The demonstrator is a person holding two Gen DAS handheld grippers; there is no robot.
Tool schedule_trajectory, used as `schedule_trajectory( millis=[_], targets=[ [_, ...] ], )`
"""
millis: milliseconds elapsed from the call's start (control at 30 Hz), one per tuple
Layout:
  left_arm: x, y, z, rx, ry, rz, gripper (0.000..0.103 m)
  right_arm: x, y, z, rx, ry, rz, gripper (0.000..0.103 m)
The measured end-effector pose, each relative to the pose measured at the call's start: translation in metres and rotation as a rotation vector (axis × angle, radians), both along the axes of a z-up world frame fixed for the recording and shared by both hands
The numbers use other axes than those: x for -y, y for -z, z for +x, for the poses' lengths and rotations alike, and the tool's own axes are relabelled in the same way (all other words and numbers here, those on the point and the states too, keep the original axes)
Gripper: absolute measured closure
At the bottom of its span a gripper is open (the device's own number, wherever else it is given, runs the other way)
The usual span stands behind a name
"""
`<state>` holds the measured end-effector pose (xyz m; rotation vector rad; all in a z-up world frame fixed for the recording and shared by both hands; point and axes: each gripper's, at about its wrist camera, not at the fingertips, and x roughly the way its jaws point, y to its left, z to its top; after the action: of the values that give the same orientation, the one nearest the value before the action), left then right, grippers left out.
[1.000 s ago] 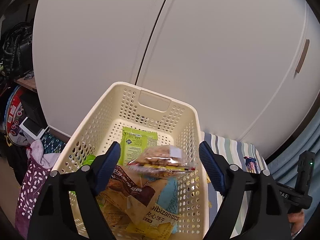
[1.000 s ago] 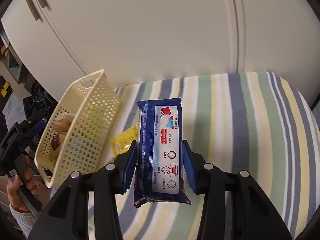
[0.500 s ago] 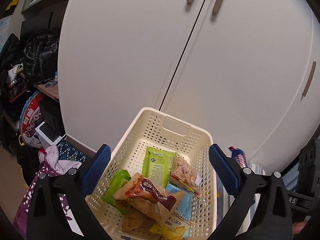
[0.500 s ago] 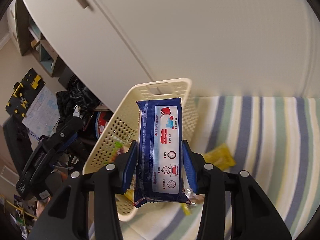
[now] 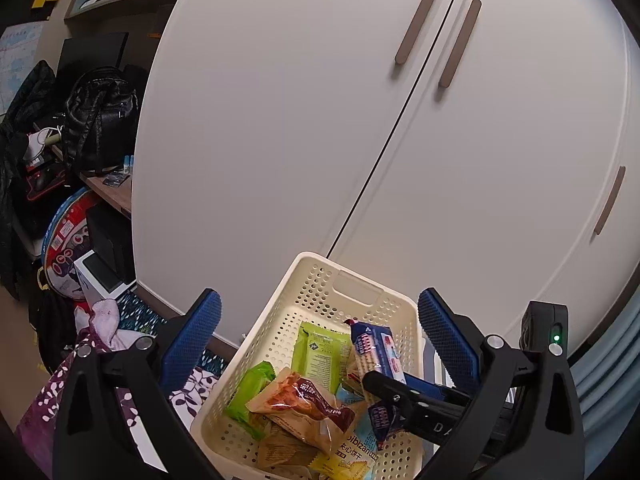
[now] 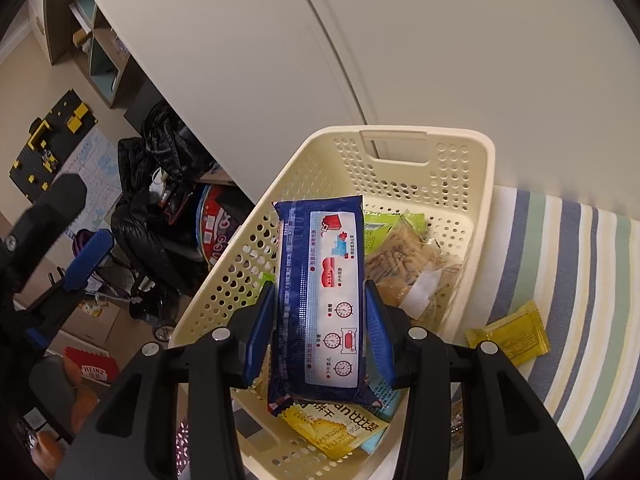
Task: Organize snacks
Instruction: 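Carry the blue wafer packet into the basket and open the right gripper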
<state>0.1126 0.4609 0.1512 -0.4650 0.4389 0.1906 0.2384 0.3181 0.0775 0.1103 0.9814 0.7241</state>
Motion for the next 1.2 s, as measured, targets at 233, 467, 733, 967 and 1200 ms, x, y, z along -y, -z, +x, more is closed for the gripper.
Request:
schedule_trajectory(
  millis=[233,467,733,967,1200],
  targets=[
    [0.0,0.002,0.002,-0.001,0.009,-0.012,0.003,0.004,-0.004,-0.003,0.032,0.005,0.022,0.055],
    [0.002,0.003,0.004,-0.004,0.014,-0.005,0.003,0.013,-0.009,-0.009,0.07,0.017,0.003,0.055],
    [0.004,0.003,0.005,-0.002,0.022,0.003,0.003,0.012,-0.012,-0.015,0.139,0.026,-0.062,0.049],
    [0.005,0.003,0.005,0.0,0.019,0.003,0.003,0.008,-0.018,-0.024,0.209,0.023,-0.113,0.049],
    [0.008,0.004,0.005,-0.001,0.028,0.009,0.003,0.01,-0.024,-0.031,0.269,0.035,-0.149,0.048]
  ],
)
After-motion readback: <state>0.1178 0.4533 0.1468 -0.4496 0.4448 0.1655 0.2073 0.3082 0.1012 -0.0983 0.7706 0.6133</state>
